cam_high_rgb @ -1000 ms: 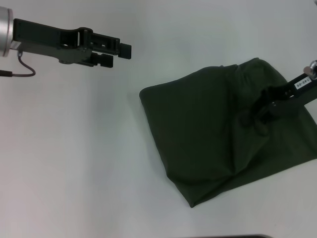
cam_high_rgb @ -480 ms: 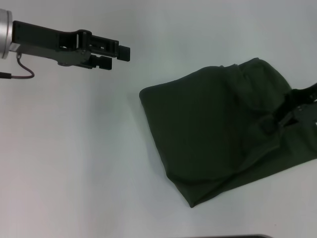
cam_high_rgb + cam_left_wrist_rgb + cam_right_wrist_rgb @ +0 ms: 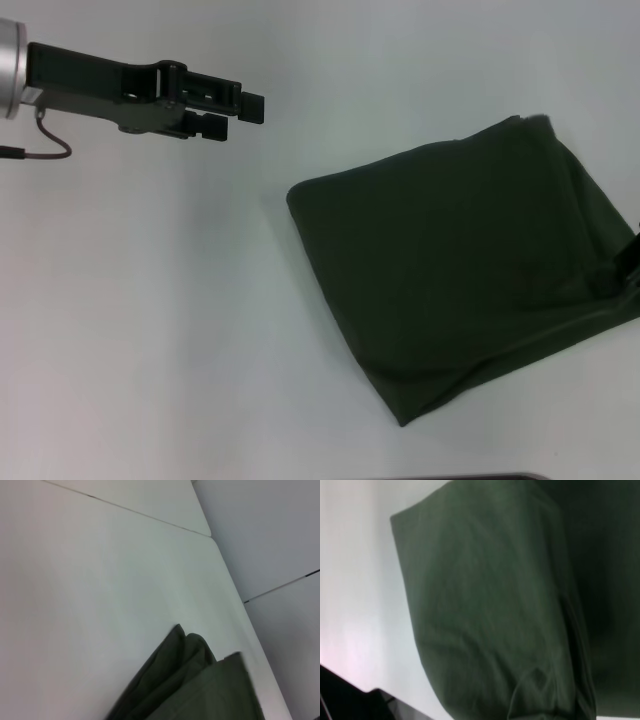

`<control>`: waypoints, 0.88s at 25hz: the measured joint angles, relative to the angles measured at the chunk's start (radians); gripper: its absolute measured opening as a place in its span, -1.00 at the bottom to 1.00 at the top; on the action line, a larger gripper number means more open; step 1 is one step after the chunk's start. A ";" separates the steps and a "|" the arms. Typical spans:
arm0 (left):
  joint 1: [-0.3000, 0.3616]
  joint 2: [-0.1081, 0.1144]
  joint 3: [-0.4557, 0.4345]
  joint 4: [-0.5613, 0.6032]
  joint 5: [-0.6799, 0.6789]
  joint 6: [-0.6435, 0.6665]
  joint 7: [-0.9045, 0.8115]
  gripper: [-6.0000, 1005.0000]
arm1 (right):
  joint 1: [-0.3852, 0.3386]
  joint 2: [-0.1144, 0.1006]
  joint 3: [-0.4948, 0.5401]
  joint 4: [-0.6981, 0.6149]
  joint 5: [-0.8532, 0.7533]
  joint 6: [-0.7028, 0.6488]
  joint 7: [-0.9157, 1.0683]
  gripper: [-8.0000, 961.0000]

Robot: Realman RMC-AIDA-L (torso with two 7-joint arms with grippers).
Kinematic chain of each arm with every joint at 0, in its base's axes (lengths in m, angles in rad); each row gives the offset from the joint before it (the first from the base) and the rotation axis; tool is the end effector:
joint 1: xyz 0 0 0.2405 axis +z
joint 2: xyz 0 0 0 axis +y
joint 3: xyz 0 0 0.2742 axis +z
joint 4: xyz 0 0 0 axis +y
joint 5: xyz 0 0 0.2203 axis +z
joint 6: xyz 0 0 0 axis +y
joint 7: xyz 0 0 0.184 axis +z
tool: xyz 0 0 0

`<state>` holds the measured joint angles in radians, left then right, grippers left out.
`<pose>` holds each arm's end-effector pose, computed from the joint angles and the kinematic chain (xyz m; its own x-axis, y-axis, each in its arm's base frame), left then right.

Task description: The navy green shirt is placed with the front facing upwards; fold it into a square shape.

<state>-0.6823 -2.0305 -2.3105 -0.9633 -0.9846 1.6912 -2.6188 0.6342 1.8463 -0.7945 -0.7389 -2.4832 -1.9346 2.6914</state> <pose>-0.1992 0.3940 -0.0054 0.3226 0.9200 0.2227 0.9253 -0.3561 0.1308 0.3111 0.3237 0.0401 -0.0116 -0.9887 0.1493 -0.9977 0.0015 -0.0679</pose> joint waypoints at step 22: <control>-0.001 -0.009 -0.002 0.000 -0.005 0.001 0.000 0.41 | 0.001 -0.020 0.049 0.000 -0.096 0.058 -0.006 -0.76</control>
<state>-0.6832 -2.0393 -2.3125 -0.9633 -0.9893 1.6917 -2.6192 0.6351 1.8262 -0.7454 -0.7384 -2.5791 -1.8770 2.6858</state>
